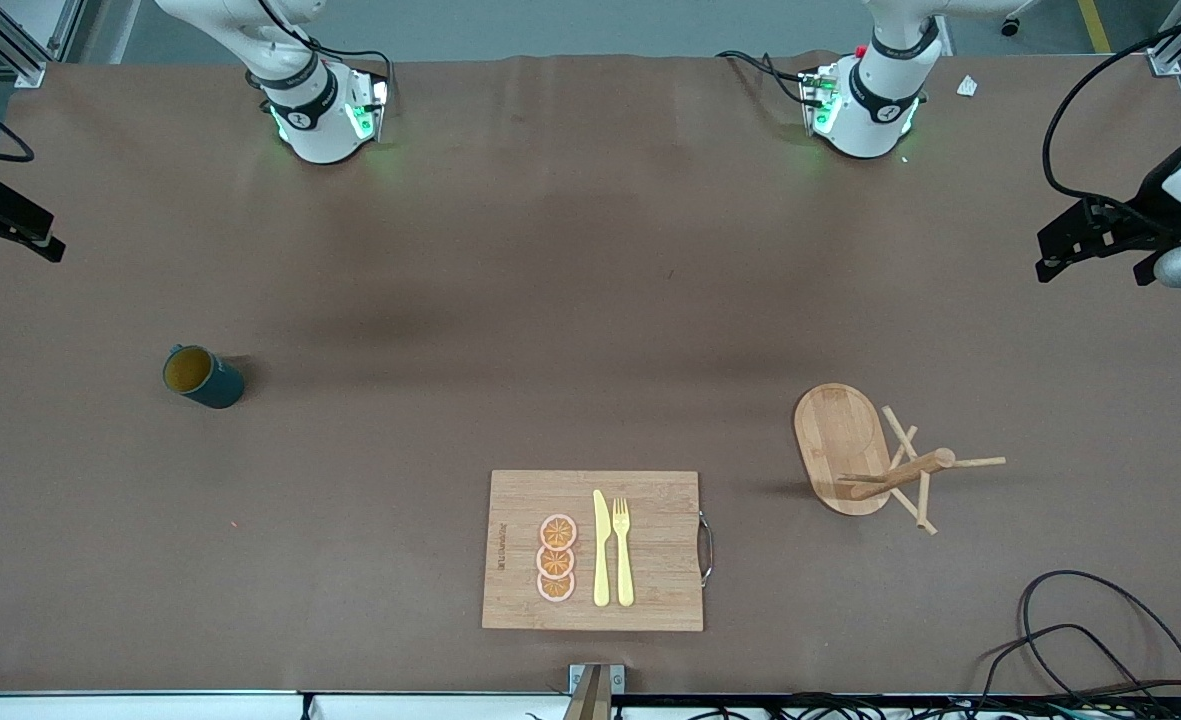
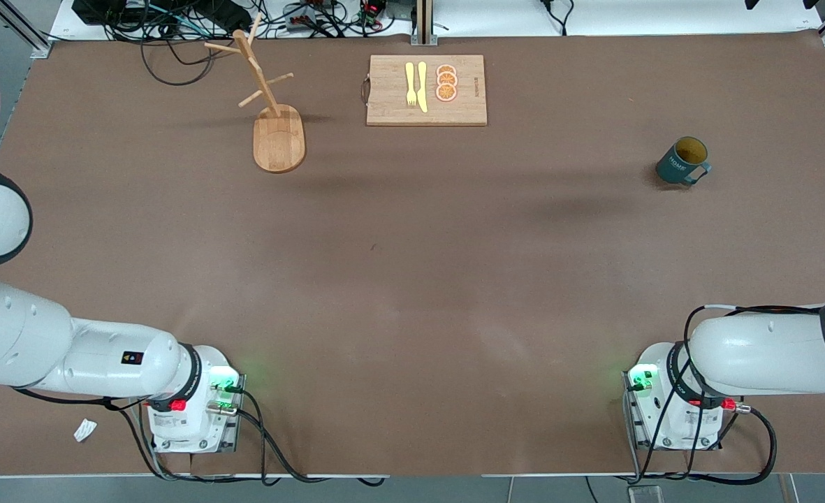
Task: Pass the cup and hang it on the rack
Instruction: 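Move the right gripper down toward the teal mug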
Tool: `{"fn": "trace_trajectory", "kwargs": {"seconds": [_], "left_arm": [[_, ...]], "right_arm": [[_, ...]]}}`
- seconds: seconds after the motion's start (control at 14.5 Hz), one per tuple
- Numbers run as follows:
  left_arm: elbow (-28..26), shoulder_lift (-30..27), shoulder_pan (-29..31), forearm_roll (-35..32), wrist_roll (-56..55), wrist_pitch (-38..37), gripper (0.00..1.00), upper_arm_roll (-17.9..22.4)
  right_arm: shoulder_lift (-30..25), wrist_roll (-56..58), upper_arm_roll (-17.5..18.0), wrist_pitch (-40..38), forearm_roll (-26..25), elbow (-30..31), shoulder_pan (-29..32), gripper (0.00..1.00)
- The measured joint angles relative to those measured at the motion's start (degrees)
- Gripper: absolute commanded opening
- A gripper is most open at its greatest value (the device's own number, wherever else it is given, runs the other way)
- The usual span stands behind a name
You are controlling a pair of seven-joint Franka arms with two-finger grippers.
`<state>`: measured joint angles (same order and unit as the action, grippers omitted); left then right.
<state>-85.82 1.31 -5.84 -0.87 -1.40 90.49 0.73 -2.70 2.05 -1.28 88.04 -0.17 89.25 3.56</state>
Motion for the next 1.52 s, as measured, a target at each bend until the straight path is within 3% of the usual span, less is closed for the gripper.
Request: {"fn": "trace_trajectory", "kwargs": {"seconds": [0.69,1.52], "left_arm": [[0.2,0.0,0.0,0.0,-0.1,0.3,1.0,-0.1],[0.2,0.1,0.0,0.0,-0.1,0.3,1.0,0.0]], "right_arm": [[1.1,0.0,0.0,2.1,0.0,2.1,1.7,1.0],[2.6,0.5,0.1,28.5,1.8,28.0,3.1,1.0]]}}
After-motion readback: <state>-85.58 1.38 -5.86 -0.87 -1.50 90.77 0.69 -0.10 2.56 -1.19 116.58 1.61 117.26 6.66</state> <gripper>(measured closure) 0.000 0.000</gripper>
